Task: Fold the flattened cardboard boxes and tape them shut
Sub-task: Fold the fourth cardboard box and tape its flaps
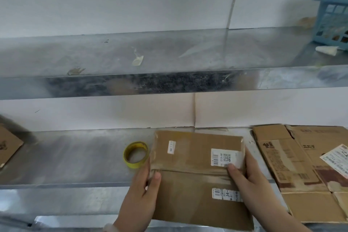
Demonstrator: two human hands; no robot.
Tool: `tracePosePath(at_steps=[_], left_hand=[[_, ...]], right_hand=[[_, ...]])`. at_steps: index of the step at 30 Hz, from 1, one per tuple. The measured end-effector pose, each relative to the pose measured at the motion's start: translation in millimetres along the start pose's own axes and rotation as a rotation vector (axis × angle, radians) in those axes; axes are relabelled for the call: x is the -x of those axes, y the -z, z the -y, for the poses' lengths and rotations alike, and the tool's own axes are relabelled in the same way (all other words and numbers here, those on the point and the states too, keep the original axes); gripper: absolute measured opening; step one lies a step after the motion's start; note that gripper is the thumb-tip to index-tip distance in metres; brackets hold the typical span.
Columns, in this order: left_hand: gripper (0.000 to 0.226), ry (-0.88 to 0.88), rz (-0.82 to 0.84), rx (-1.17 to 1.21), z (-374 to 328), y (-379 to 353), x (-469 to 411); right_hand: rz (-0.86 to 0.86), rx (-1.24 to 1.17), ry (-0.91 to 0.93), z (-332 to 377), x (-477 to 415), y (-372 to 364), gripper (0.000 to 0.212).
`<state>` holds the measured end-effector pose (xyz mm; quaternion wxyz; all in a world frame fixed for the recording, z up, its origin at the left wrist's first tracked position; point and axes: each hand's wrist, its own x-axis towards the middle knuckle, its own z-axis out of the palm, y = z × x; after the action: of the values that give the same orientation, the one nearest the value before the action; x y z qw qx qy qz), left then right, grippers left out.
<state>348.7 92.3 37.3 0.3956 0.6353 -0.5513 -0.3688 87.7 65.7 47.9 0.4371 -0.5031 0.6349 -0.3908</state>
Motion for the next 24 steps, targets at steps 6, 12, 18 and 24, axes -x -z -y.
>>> tracePosePath(at_steps=[6,12,18,24], left_hand=[[0.054,0.091,0.082,-0.113,10,8,-21],[0.044,0.109,0.119,-0.051,15,-9,-37],[0.032,0.195,0.176,-0.061,18,-4,-57],[0.026,0.176,0.146,-0.097,13,3,-62]], right_hand=[[-0.010,0.115,-0.123,0,-17,-11,0.031],[0.000,0.239,-0.107,6,-40,-9,0.048],[0.058,0.331,-0.080,14,-59,-17,0.075],[0.057,0.394,-0.078,16,-62,-22,0.076]])
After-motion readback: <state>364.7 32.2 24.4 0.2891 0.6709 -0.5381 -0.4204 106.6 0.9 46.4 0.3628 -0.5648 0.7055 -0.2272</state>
